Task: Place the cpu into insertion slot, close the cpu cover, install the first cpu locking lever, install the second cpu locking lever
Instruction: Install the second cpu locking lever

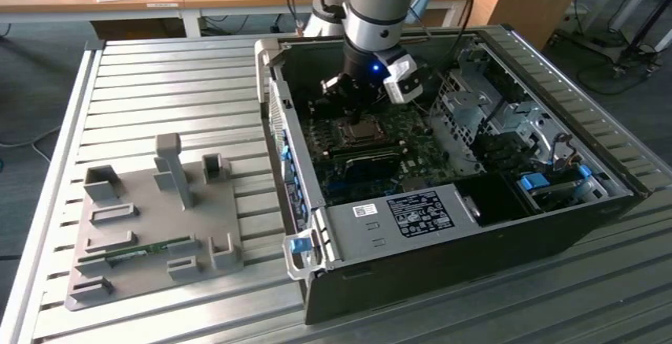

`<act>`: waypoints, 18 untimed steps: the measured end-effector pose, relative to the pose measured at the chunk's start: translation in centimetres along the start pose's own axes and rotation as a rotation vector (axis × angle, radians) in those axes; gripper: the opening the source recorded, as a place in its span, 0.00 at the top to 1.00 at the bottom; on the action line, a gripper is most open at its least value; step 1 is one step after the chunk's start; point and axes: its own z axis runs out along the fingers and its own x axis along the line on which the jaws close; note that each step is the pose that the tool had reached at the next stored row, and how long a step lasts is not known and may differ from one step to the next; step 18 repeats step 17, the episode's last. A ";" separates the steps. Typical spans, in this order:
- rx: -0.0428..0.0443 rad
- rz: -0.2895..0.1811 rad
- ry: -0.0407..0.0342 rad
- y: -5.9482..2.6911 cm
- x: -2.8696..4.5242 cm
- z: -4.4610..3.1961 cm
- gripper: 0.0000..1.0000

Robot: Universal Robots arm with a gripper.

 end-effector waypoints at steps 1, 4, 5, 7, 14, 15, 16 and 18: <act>0.0004 0.000 -0.0001 0.12 -0.28 0.04 0.89; 0.0011 0.000 -0.0001 0.48 -1.13 0.15 0.89; 0.0013 0.000 -0.0001 0.59 -1.43 0.19 0.89; 0.0016 0.000 -0.0002 0.79 -1.99 0.24 0.89; 0.0020 0.000 -0.0001 1.03 -2.99 0.31 0.89; 0.0020 0.000 -0.0001 1.03 -3.00 0.31 0.89; 0.0019 0.000 -0.0001 1.03 -3.00 0.31 0.89; 0.0020 0.000 -0.0001 1.03 -3.00 0.31 0.89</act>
